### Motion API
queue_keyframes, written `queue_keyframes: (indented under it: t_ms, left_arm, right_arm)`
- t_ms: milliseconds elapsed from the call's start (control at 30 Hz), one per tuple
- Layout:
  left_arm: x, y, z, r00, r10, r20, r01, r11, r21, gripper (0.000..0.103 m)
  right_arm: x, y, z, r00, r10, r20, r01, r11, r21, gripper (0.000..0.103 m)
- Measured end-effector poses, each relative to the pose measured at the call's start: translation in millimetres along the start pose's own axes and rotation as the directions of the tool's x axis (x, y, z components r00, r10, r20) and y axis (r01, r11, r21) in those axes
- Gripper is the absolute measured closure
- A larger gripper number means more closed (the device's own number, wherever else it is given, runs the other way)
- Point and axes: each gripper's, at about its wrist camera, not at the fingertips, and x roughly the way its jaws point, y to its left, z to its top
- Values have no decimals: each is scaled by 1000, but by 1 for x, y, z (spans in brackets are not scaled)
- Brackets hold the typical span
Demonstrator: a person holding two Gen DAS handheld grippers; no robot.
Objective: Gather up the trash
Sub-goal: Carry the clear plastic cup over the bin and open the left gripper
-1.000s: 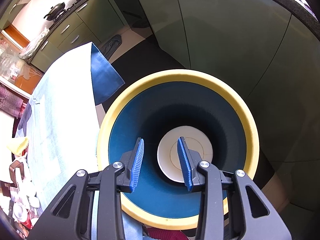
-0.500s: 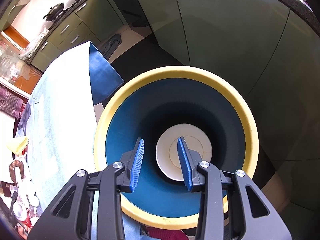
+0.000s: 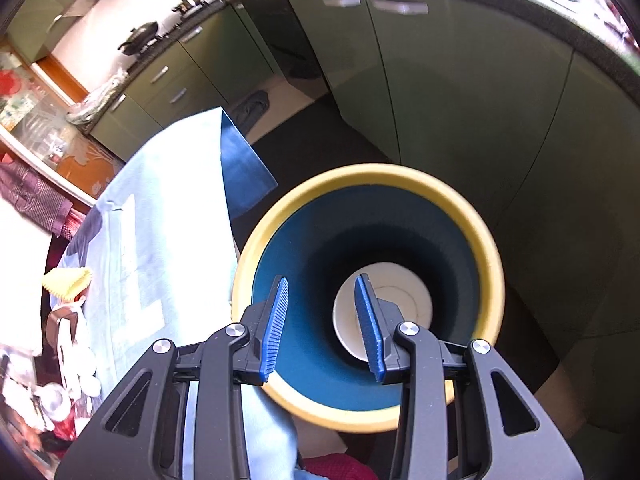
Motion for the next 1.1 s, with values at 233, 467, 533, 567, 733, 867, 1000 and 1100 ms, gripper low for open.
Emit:
queue_keyframes:
  t_ms: [233, 467, 533, 567, 733, 867, 1000, 1100]
  left_arm:
    - [33, -132, 47, 972, -207, -107, 223, 960, 166, 52]
    - [125, -280, 62, 908, -284, -309, 362, 902, 235, 52]
    - [153, -316, 59, 900, -273, -339, 369, 893, 260, 52]
    - [170, -337, 56, 900, -256, -353, 364, 887, 285, 52]
    - [242, -397, 38, 890, -195, -412, 337, 891, 305, 50]
    - [276, -412, 39, 901, -156, -404, 293, 907, 302, 47]
    - [274, -408, 53, 912, -163, -377, 278, 921, 274, 34]
    - [250, -400, 64, 919, -185, -347, 289, 916, 278, 34]
  right_arm:
    - [-61, -22, -24, 991, -45, 124, 50, 998, -37, 63]
    - [-104, -64, -50, 979, -42, 197, 49, 998, -31, 63]
    - [-109, -76, -55, 979, -30, 201, 36, 999, -22, 63]
    - [-110, -81, -58, 979, -23, 201, 27, 999, -18, 63]
    - [-113, -104, -69, 981, -12, 192, 12, 1000, 1, 63]
    - [-115, -117, -75, 982, -15, 187, 12, 1000, 17, 63]
    - [-121, -123, -80, 981, -16, 191, 12, 1000, 24, 63]
    - [-122, -120, -82, 981, -9, 193, 6, 1000, 15, 62]
